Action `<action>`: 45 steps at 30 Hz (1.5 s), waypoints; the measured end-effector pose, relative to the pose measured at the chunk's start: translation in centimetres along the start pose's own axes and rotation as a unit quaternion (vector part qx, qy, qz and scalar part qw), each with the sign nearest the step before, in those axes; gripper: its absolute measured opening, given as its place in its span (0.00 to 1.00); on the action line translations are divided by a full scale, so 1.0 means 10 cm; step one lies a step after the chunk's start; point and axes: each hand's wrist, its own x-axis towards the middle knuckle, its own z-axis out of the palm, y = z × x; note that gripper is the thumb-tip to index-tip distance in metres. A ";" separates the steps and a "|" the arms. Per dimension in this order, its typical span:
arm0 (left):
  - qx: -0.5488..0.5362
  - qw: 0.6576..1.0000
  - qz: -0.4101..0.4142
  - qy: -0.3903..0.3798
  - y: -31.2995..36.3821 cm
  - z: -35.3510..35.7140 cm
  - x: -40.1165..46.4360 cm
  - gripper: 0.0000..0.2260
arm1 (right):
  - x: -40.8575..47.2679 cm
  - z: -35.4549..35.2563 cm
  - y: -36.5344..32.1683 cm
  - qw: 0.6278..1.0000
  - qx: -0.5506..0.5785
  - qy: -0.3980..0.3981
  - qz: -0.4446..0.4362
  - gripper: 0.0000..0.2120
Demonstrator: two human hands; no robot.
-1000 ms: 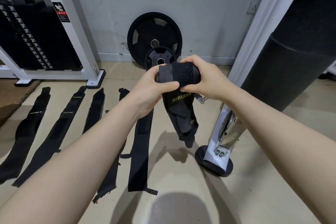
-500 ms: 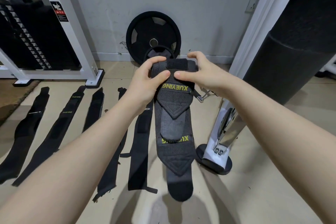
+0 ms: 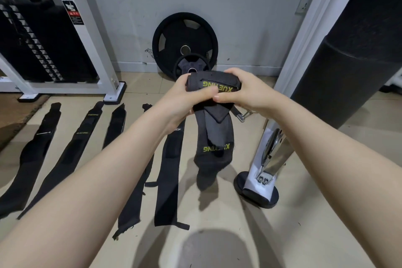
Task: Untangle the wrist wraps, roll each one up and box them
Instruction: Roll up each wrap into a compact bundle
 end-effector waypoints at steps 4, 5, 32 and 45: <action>-0.010 1.000 0.009 0.018 -0.17 0.00 -0.03 0.23 | 0.00 -0.01 0.10 0.990 0.069 -0.068 0.101 0.22; -0.006 1.000 0.011 0.014 -0.19 -0.01 -0.04 0.25 | 0.00 -0.01 0.12 0.986 0.087 -0.081 0.113 0.26; 0.125 0.985 0.101 -0.063 -0.10 -0.19 -0.13 0.30 | -0.02 0.08 -0.01 0.990 0.098 -0.055 0.086 0.13; -0.074 0.994 0.044 0.062 -0.15 -0.17 0.00 0.19 | -0.08 0.22 0.12 0.995 0.095 -0.024 -0.011 0.41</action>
